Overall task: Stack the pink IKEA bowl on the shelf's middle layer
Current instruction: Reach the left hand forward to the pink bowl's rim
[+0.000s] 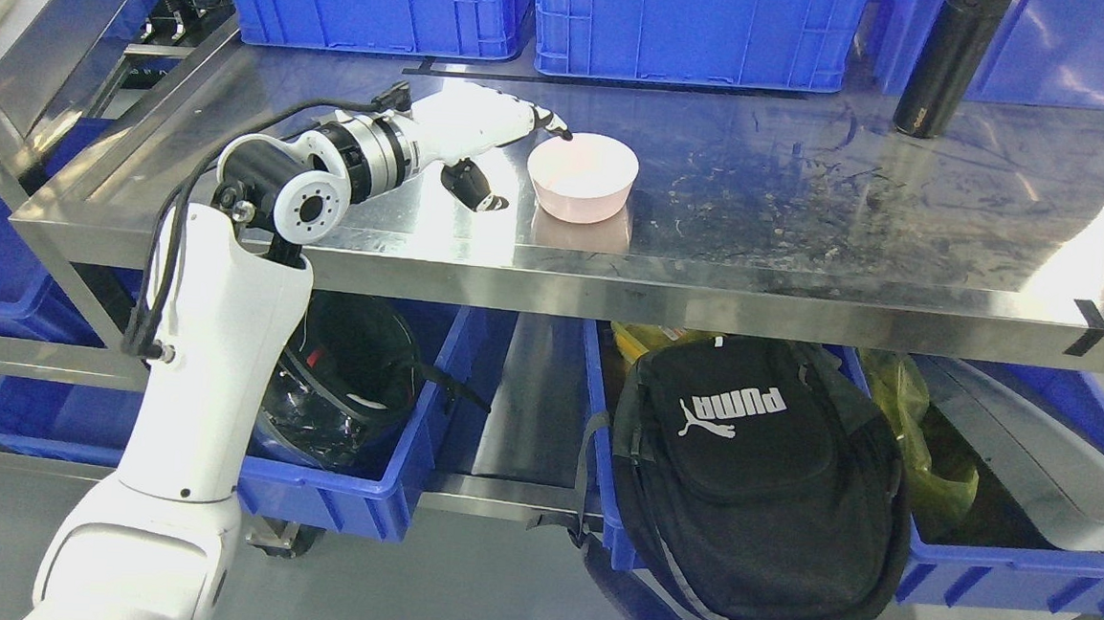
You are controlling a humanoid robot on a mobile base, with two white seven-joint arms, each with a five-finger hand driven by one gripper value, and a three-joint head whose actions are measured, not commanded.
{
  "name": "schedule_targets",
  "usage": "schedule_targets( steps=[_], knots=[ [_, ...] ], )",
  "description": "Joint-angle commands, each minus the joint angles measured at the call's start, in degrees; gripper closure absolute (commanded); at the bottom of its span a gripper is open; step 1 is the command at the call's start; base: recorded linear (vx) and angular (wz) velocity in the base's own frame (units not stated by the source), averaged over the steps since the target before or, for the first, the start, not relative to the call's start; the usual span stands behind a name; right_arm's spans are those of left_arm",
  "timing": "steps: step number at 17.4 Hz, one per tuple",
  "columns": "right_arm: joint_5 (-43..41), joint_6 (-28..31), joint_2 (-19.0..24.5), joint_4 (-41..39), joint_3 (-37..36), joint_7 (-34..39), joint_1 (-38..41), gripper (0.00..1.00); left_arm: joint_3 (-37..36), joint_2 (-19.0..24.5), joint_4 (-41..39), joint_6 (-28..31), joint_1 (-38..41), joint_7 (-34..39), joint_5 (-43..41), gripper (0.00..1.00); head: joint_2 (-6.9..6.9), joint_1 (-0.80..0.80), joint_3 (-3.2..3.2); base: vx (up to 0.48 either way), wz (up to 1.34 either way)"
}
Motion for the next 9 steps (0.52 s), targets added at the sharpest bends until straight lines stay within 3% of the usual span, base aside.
schedule_targets(
  steps=[1,9],
  knots=[
    [0.0,0.0,-1.0,-1.0,0.0,0.0,1.3,0.0,-2.1,-5.7,8.5,0.0,-1.0,0.0,-4.1,0.29,0.0,0.0,0.0,0.0,0.0],
    [0.0,0.0,-1.0,-1.0,0.0,0.0,1.3,0.0,-2.1,-8.7,13.4,-0.1,-3.7,0.1,-5.3,0.38,0.0,0.0,0.0,0.0,0.0]
  ],
)
